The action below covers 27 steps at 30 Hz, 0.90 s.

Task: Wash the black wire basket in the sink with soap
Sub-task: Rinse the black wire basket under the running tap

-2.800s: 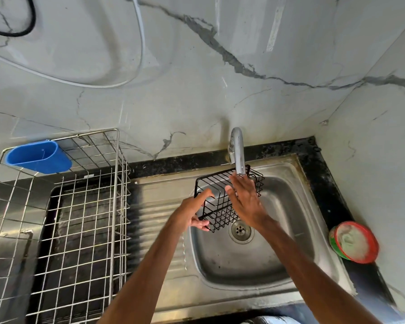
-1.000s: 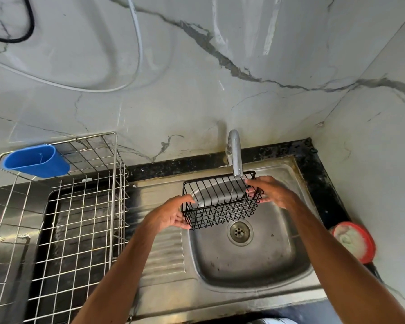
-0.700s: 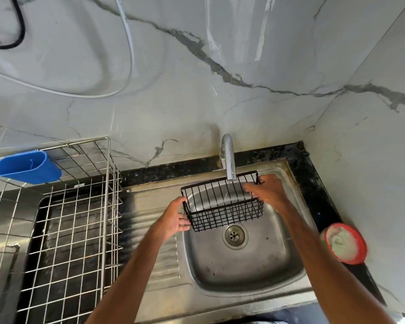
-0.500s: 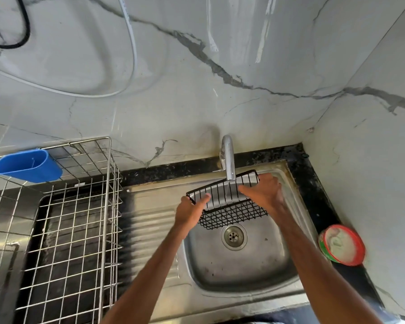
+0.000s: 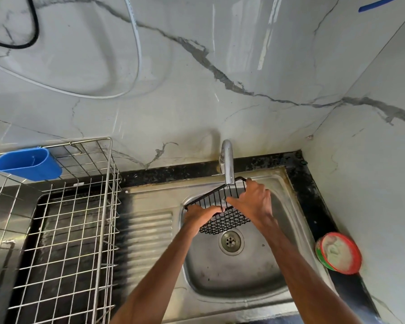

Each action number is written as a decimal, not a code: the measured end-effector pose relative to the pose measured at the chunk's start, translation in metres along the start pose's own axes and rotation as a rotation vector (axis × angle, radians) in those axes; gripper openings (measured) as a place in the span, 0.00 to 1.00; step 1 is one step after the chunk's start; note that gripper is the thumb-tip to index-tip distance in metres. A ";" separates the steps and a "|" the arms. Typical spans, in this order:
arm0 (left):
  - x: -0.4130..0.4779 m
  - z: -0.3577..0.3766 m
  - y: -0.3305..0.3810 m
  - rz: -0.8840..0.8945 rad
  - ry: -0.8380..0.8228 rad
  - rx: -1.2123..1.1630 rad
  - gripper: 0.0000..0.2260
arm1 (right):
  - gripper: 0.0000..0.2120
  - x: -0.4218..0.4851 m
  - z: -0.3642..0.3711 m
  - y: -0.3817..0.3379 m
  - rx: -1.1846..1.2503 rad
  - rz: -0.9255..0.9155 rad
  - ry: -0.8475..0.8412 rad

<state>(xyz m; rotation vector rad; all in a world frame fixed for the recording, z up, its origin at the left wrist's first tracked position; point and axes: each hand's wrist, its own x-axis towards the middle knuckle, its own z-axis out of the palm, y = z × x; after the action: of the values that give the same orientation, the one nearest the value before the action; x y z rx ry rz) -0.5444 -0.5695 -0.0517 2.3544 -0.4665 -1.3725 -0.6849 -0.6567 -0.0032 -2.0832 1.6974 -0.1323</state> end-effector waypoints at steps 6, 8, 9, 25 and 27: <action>-0.013 -0.009 0.002 -0.056 -0.088 -0.082 0.15 | 0.34 0.000 0.010 -0.003 0.005 -0.124 0.002; -0.010 -0.008 -0.003 -0.082 -0.089 -0.127 0.20 | 0.33 0.001 0.014 0.001 0.071 -0.156 -0.009; -0.007 -0.007 -0.006 -0.085 -0.095 -0.139 0.27 | 0.35 0.001 0.017 0.003 0.086 -0.169 -0.013; 0.010 -0.007 -0.026 -0.134 -0.093 -0.212 0.48 | 0.33 -0.050 0.069 -0.005 -0.531 -0.517 -0.070; 0.011 -0.008 -0.028 -0.142 -0.084 -0.209 0.50 | 0.34 -0.042 0.067 -0.004 -0.590 -0.557 -0.126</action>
<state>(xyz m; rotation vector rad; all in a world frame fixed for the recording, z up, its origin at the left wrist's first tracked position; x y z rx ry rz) -0.5298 -0.5487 -0.0695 2.2019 -0.1702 -1.5087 -0.6681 -0.5978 -0.0532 -2.8835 1.1198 0.3671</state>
